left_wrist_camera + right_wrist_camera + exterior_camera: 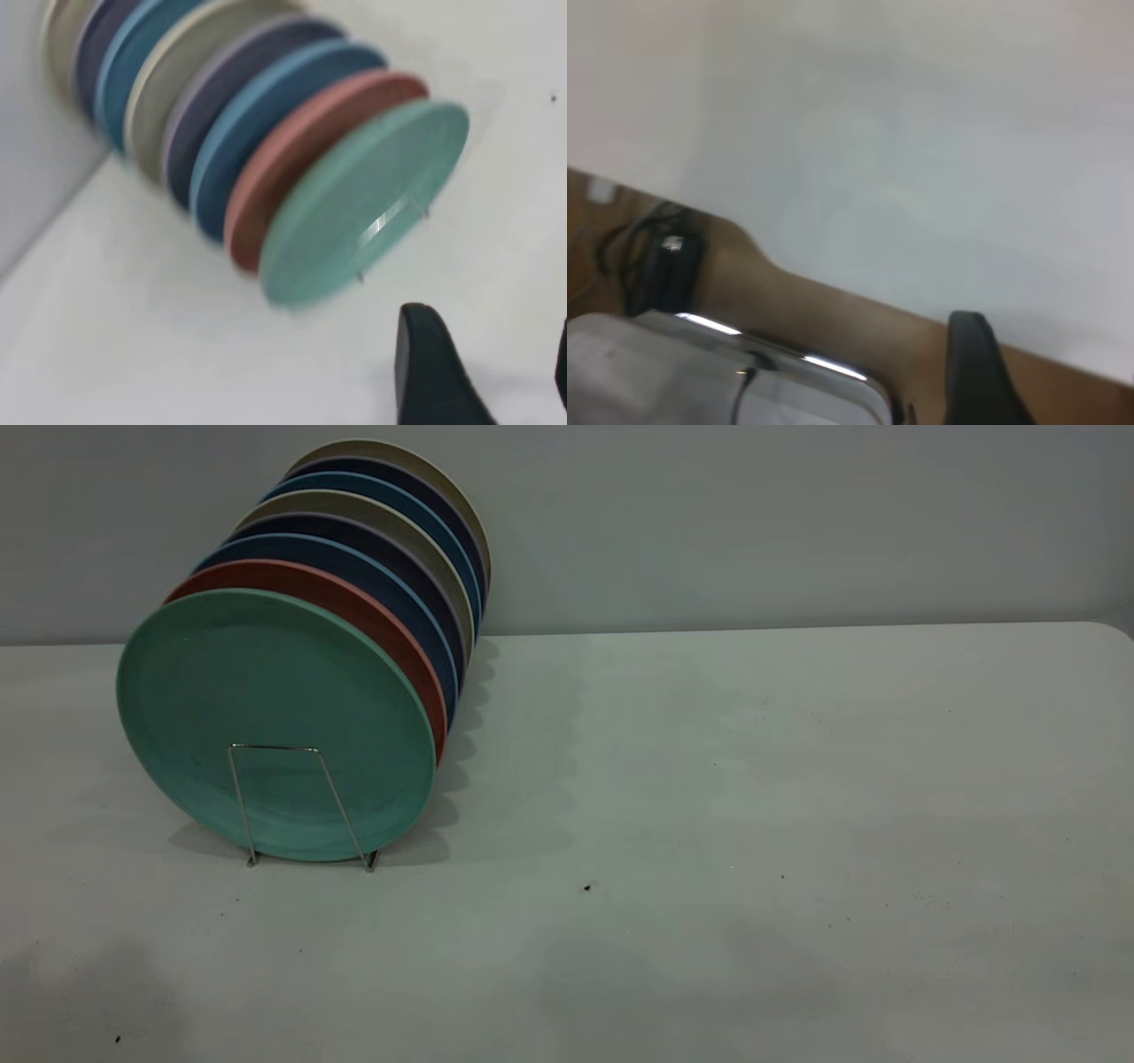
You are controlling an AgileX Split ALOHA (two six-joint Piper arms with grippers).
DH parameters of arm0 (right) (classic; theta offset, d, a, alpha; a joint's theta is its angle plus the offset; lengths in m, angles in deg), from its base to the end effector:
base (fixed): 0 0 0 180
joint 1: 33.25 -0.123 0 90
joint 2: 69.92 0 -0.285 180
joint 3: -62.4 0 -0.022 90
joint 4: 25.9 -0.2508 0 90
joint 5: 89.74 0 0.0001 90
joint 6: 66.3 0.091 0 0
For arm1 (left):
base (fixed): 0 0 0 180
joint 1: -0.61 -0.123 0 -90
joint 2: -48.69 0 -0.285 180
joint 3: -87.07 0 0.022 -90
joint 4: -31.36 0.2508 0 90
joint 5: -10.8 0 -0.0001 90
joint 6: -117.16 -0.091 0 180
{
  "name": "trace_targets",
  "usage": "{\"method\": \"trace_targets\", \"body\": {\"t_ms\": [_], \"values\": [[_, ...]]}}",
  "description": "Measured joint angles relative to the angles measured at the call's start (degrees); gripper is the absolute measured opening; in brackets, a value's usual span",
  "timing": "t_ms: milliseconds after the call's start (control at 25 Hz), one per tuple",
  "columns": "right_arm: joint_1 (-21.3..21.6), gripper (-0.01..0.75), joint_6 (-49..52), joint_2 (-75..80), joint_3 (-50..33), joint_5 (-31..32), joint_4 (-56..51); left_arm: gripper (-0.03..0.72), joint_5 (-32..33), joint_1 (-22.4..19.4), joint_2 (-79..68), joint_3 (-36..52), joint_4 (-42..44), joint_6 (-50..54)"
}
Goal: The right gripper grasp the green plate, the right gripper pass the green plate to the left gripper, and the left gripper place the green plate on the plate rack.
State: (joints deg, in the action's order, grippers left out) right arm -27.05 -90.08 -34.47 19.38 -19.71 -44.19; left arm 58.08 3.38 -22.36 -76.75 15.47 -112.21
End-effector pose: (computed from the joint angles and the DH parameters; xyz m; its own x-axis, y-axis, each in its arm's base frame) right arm 0.0583 0.0207 0.2866 -0.7844 -0.2012 -0.5867 -0.3017 0.9502 0.0775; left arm 0.2204 -0.0290 0.3653 -0.4173 0.6299 -0.6551 0.5780 0.7402 0.3435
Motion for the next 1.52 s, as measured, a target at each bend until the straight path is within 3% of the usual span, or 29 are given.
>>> {"method": "trace_targets", "body": {"t_ms": [280, 480, 720, 1080, 1520], "values": [[0.0, 0.438, 10.0, -12.99, 0.0, 1.04, 12.25, 0.379, 11.27, 0.0, 12.02, 0.0, 6.57, 18.75], [0.0, 0.438, 13.15, -20.19, -1.46, 1.04, 13.16, 0.379, 19.57, 0.0, 16.43, 0.09, 6.8, 26.97], [-2.94, 0.438, 14.09, -23.38, -5.22, -0.84, 11.17, 0.379, 19.59, 0.0, 21.87, 6.35, 8.05, 33.63], [-10.45, 0.438, 19.09, -23.49, -7.16, -4.67, 14.36, 0.379, 19.36, 0.0, 36.85, 28.77, 11.61, 43.1], [-13.64, 0.438, 19.14, -24.35, -7.16, -4.72, 14.48, 0.379, 17.43, 0.0, 50.95, 33.2, 13.56, 46.38]]}}
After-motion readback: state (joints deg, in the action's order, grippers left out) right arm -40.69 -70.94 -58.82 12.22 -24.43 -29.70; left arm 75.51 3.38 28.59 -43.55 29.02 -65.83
